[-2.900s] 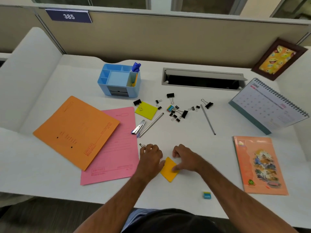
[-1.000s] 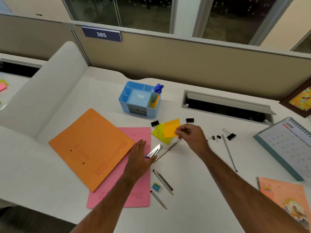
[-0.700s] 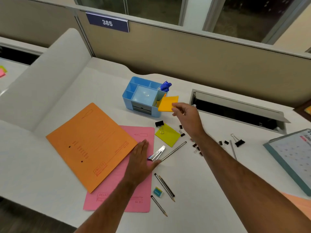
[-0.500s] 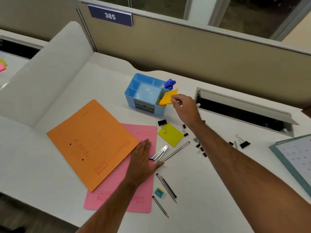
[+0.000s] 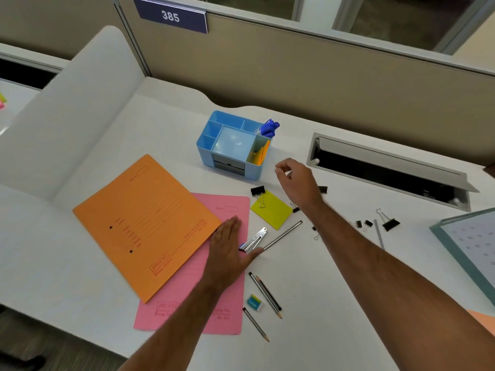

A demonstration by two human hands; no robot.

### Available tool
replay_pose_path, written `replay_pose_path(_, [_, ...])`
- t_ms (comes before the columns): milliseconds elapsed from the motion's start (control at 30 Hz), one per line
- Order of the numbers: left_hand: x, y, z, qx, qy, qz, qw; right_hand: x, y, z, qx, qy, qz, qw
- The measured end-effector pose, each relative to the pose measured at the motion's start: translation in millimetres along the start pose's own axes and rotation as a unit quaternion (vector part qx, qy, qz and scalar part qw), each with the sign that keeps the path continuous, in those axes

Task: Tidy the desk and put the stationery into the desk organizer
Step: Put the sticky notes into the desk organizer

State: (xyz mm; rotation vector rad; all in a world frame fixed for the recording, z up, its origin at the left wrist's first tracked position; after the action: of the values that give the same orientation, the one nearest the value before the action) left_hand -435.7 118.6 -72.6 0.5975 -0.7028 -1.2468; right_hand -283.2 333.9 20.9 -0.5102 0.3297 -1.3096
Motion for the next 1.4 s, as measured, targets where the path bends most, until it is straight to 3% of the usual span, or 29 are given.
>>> replay_pose_path(267, [-28,30,2,0.056,0.013,0.009,0.998,57,48,-18,-0.012,-0.059,-0.068,0.996])
replay_pose_path(700, [-57,49,-8,-0.021,-0.034,0.043,0.998,101,65,-34,-0.100,-0.112,-0.157,0.976])
replay_pose_path(800, [-58,48,-11,-0.027,-0.042,0.049,0.998,105,63,-37,-0.203,-0.114,-0.215,0.948])
replay_pose_path(933, [-60,48,-14,-0.010,-0.056,0.063,0.996,112,65,-43,-0.390,-0.099,-0.325,0.856])
replay_pose_path(1100, [-64,52,-8,0.056,-0.036,0.099,0.993,116,63,-48,-0.476,-0.098,-0.364,0.795])
replay_pose_path(1233, [-65,55,-3,0.114,-0.023,0.119,0.986,114,64,-48,-0.500,-0.096,-0.364,0.780])
replay_pose_path(1400, [-62,56,-5,0.198,-0.030,0.158,0.967,110,62,-49,-0.481,-0.095,-0.358,0.795])
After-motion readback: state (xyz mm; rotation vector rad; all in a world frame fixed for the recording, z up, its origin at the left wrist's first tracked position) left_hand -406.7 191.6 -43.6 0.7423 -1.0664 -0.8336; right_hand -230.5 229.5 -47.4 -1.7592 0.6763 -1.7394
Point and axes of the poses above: each hand's wrist, its own x-axis away from the middle knuckle, its own z-axis out of the back of the hand, y = z × x, the point moved 4 cm from there along -x, towards the middle knuckle, and after that the axes turned 15 degrees about x, right-handed, at the moved point
